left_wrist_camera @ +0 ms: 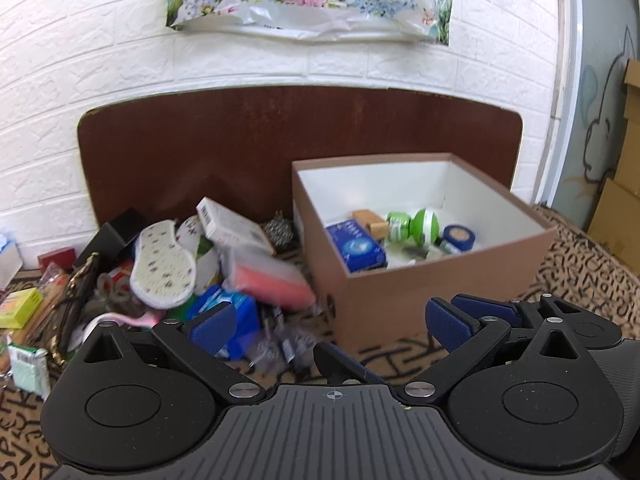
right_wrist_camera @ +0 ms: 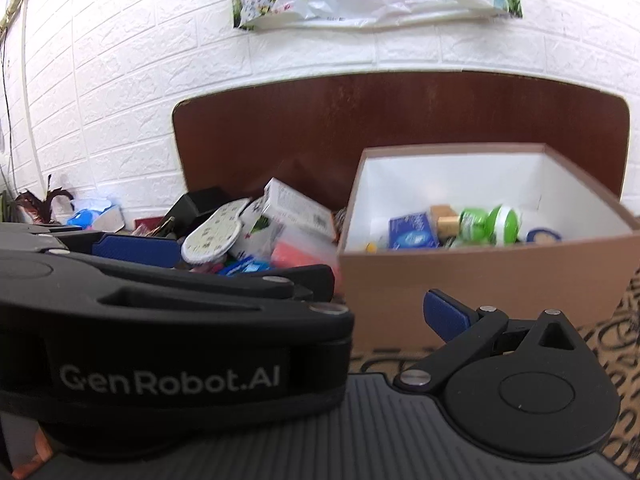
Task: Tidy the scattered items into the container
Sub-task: 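Withdraw the left tool from the box back over the cluttered items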
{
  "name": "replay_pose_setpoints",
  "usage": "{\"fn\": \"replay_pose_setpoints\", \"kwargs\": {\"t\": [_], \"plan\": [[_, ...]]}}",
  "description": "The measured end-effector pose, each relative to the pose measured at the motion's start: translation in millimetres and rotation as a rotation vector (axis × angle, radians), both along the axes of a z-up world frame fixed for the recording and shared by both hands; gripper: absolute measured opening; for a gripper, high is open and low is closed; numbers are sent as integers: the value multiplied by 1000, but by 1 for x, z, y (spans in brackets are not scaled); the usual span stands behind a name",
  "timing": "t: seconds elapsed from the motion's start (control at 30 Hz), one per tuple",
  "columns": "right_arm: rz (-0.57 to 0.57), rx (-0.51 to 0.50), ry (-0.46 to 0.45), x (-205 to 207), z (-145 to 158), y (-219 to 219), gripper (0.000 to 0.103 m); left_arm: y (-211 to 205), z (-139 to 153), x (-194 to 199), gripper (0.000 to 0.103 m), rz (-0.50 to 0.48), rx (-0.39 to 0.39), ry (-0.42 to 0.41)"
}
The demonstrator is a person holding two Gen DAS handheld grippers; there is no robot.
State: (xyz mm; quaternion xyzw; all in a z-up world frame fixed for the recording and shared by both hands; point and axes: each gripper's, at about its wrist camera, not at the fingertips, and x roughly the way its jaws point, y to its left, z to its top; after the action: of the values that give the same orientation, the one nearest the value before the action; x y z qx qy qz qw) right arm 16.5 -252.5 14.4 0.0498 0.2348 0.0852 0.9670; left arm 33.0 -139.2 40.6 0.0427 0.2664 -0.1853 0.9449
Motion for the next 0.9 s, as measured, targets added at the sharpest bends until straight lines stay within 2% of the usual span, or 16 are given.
{"fn": "replay_pose_setpoints", "kwargs": {"t": [0.2, 0.47, 0.77, 0.9], "plan": [[31, 14, 41, -10, -16, 17, 103, 19, -16, -19, 103, 33, 16, 8], [90, -27, 108, -12, -41, 47, 103, 52, -46, -28, 103, 97, -18, 84], [158, -98, 52, -6, -52, 69, 103, 80, -62, -11, 103, 137, -82, 153], [168, -168, 23, 6, -61, 71, 103, 85, -66, 3, 102, 117, -76, 153]]}}
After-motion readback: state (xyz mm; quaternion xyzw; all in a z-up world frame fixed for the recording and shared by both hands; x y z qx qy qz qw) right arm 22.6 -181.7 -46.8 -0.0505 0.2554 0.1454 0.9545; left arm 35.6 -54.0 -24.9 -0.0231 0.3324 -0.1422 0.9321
